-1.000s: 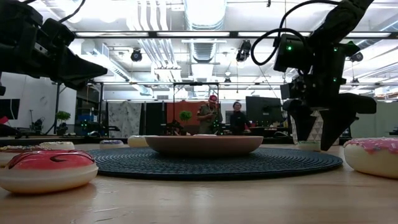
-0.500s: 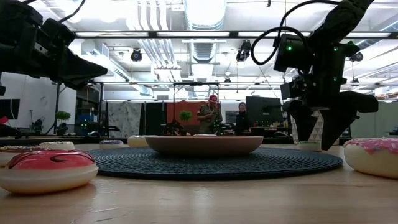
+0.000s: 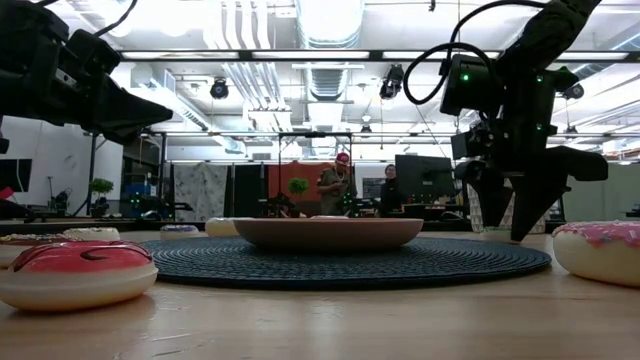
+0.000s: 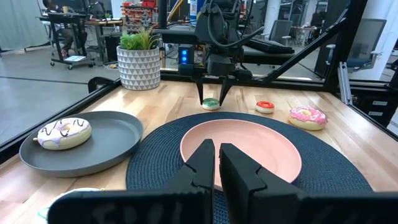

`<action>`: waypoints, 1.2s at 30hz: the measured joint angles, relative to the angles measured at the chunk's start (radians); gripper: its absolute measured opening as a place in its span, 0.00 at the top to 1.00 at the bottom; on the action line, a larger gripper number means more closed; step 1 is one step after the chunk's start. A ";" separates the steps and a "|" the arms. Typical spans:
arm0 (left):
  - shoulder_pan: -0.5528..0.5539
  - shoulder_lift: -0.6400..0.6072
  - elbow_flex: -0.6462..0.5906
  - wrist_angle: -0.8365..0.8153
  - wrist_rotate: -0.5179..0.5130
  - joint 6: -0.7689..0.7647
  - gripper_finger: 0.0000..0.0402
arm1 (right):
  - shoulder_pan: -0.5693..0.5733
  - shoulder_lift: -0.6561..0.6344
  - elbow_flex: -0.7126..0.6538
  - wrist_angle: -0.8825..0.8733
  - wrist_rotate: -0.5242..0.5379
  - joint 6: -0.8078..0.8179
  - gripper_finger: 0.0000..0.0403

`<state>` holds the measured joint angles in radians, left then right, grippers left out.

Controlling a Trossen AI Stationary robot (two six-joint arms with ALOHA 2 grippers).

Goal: Pick & Place donuts
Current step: Put the small green donut on the pink plate

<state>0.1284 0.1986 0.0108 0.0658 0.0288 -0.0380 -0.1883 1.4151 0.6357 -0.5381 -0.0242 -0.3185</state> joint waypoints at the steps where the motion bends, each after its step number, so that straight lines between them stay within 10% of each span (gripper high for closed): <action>1: 0.000 0.000 0.000 0.000 0.000 0.000 1.00 | 0.000 0.000 0.000 0.001 0.000 0.000 0.44; 21: 0.000 0.000 0.000 0.000 0.000 0.000 1.00 | -0.009 0.012 0.286 -0.088 -0.002 -0.004 0.44; 36: 0.000 0.000 0.000 0.000 0.000 0.000 1.00 | 0.036 0.281 0.642 -0.193 -0.013 -0.052 0.44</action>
<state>0.1282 0.1987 0.0107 0.0654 0.0285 -0.0377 -0.1518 1.6959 1.2778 -0.7306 -0.0375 -0.3703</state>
